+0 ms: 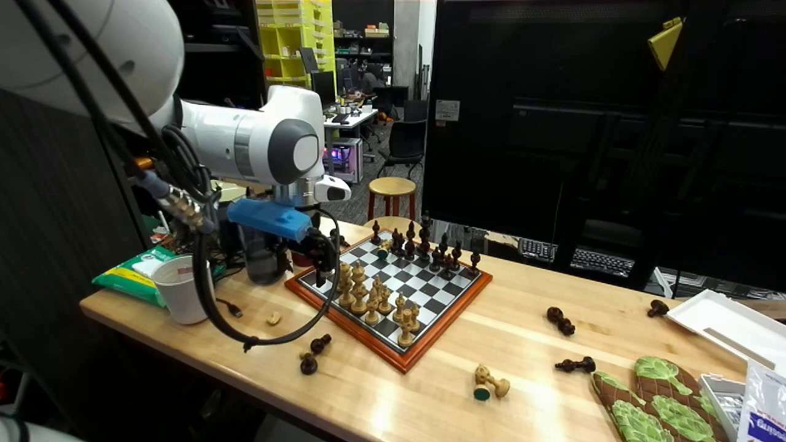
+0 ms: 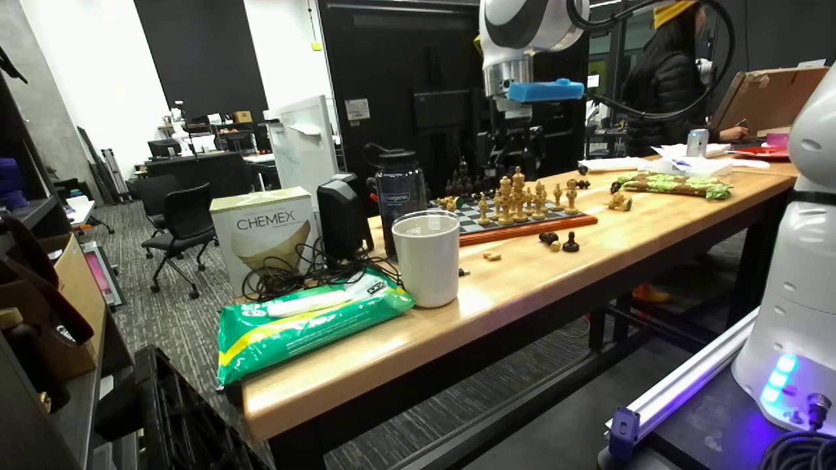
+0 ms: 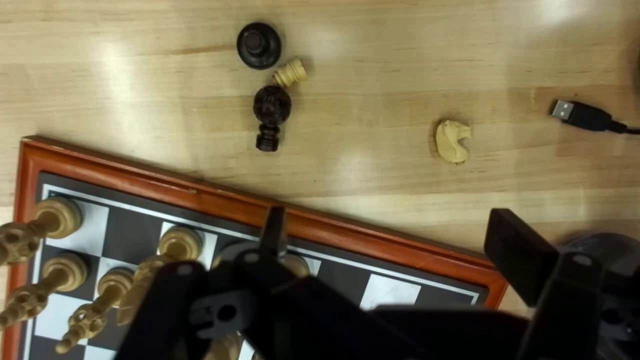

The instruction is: Move one yellow chess piece away from you on the board

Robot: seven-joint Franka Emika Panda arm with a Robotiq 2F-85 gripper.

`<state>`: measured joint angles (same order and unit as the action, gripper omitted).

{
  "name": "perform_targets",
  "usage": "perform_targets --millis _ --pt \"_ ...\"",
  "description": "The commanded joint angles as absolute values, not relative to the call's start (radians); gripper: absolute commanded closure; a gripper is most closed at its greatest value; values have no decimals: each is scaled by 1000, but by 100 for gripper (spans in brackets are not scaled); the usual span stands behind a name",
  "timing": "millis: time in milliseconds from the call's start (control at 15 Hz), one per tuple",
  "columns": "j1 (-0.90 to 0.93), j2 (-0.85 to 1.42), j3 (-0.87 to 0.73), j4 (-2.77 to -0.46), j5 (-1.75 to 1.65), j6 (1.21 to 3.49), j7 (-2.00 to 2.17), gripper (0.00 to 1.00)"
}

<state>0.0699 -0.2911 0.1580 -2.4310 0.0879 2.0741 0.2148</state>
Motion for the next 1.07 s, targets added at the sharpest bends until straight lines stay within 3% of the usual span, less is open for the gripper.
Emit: perform_targets --millis 0,1000 --pt "86 -213 154 -2402 84 2135 197 0" --pt "143 -11 166 -2296 114 2238 217 0"
